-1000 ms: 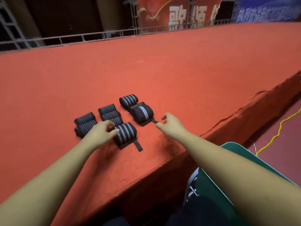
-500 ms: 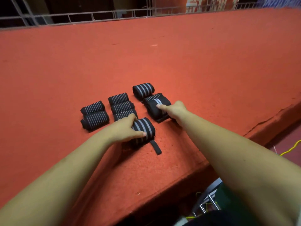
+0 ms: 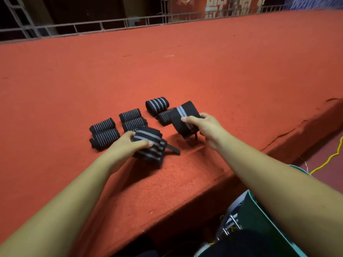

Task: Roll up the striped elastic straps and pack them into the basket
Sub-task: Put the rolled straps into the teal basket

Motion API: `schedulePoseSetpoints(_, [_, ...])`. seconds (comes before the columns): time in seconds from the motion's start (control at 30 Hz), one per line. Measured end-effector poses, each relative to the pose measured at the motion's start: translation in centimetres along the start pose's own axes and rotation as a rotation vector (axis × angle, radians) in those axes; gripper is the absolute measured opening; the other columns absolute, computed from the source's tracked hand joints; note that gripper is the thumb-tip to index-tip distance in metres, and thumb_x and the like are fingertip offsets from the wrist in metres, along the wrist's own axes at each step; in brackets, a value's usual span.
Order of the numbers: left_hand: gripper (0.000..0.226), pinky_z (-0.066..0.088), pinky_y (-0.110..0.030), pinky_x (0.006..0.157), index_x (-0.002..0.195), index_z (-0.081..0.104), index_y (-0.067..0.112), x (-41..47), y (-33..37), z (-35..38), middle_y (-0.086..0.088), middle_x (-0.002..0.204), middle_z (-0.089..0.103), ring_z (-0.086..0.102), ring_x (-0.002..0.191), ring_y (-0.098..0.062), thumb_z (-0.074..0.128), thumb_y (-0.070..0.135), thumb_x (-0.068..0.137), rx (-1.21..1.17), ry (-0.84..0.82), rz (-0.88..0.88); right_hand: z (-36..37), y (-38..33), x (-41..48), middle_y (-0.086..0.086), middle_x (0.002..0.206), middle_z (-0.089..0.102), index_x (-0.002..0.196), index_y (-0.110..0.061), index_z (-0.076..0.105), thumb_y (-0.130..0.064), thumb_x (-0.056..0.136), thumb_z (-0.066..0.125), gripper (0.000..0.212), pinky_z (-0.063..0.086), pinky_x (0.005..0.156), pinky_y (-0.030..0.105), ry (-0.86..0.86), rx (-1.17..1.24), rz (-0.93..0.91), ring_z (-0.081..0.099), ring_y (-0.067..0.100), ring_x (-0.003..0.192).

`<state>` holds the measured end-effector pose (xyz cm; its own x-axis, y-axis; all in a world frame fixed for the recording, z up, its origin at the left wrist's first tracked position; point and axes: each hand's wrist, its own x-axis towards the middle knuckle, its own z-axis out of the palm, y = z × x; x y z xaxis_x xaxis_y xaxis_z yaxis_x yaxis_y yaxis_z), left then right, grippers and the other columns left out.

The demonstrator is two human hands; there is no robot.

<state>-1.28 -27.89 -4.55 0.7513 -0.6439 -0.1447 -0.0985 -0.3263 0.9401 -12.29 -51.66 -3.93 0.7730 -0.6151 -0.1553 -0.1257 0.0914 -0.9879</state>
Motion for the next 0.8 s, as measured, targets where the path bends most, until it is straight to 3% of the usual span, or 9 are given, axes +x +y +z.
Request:
schedulePoseSetpoints(0.07, [0.025,0.056,-0.036,0.084,0.091,0.075,0.014,-0.7,1.5,1.6,-0.004,0.091,0.077,0.073,0.089,-0.019,0.076,0.017,0.065,-0.173,-0.042,0.057,-3.0,-0.5,-2.1,0.009,0.093,0.070,0.116,-0.001,0.063,-0.021,0.071,0.085,0.054,0.052,0.063,0.026,-0.027,0.069,-0.016,0.067,0.020,0.080])
schedulePoseSetpoints(0.1, [0.023,0.059,-0.036,0.083,0.090,0.077,0.016,-1.1,2.3,2.7,-0.006,0.093,0.077,0.073,0.089,-0.019,0.073,0.012,0.068,-0.236,-0.082,0.082,-4.6,-0.6,-3.5,0.012,0.096,0.069,0.118,0.001,0.061,-0.021,0.068,0.085,0.060,0.054,0.065,0.031,-0.042,0.087,-0.026,0.067,0.022,0.082])
schedulePoseSetpoints(0.17, [0.042,0.059,-0.041,0.089,0.107,0.073,0.013,-1.4,3.6,5.0,-0.014,0.108,0.074,0.072,0.099,-0.025,0.080,0.010,0.065,-0.317,-0.145,0.119,-7.9,-0.8,-6.2,0.011,0.096,0.067,0.112,-0.003,0.061,-0.021,0.066,0.085,0.055,0.055,0.067,0.034,-0.025,0.025,-0.057,0.067,0.020,0.082])
schedulePoseSetpoints(0.23, [0.073,0.054,-0.044,0.097,0.125,0.056,0.008,-1.8,4.8,7.7,-0.015,0.121,0.069,0.068,0.111,-0.026,0.087,0.014,0.058,-0.363,-0.181,0.137,-11.4,-0.8,-9.1,0.007,0.092,0.067,0.102,-0.008,0.062,-0.023,0.065,0.087,0.047,0.054,0.065,0.030,0.019,-0.096,-0.086,0.067,0.014,0.075])
schedulePoseSetpoints(0.33, [0.058,0.053,-0.041,0.096,0.115,0.058,0.015,-2.4,6.3,12.7,-0.004,0.108,0.071,0.068,0.105,-0.020,0.083,0.008,0.064,-0.304,-0.304,0.173,-16.6,-0.5,-13.3,0.003,0.082,0.069,0.097,-0.012,0.063,-0.035,0.061,0.088,0.049,0.048,0.061,0.025,0.079,-0.344,-0.119,0.065,0.012,0.069])
schedulePoseSetpoints(0.43, [0.076,0.051,-0.046,0.100,0.118,0.053,0.014,-3.0,7.3,18.2,-0.005,0.110,0.068,0.067,0.105,-0.020,0.091,0.018,0.053,-0.273,-0.374,0.144,-21.4,0.1,-17.0,0.001,0.086,0.073,0.094,-0.018,0.064,-0.040,0.061,0.091,0.048,0.049,0.070,0.033,0.136,-0.540,-0.101,0.067,0.014,0.074])
schedulePoseSetpoints(0.53, [0.077,0.052,-0.041,0.094,0.116,0.053,0.015,-3.5,7.7,23.6,-0.005,0.106,0.069,0.067,0.099,-0.017,0.093,0.021,0.051,-0.168,-0.459,0.136,-25.0,1.6,-20.2,-0.001,0.082,0.069,0.093,-0.017,0.060,-0.034,0.063,0.092,0.047,0.049,0.068,0.033,0.151,-0.632,-0.040,0.061,0.012,0.070])
schedulePoseSetpoints(0.67, [0.060,0.052,-0.028,0.078,0.108,0.054,0.018,-3.7,7.9,29.9,0.003,0.096,0.069,0.066,0.085,-0.007,0.093,0.020,0.063,0.103,-0.586,0.206,-28.3,4.4,-23.3,-0.003,0.078,0.069,0.091,-0.020,0.056,-0.045,0.053,0.086,0.054,0.053,0.065,0.037,0.137,-0.722,0.049,0.064,0.013,0.067])
schedulePoseSetpoints(0.8, [0.056,0.051,-0.023,0.085,0.110,0.059,0.029,-3.0,6.7,34.1,0.011,0.104,0.070,0.065,0.090,-0.001,0.092,0.023,0.065,0.445,-0.770,0.353,-29.7,8.0,-25.6,-0.004,0.079,0.071,0.092,-0.024,0.054,-0.042,0.058,0.084,0.048,0.056,0.062,0.038,0.151,-0.794,0.110,0.068,0.013,0.065])
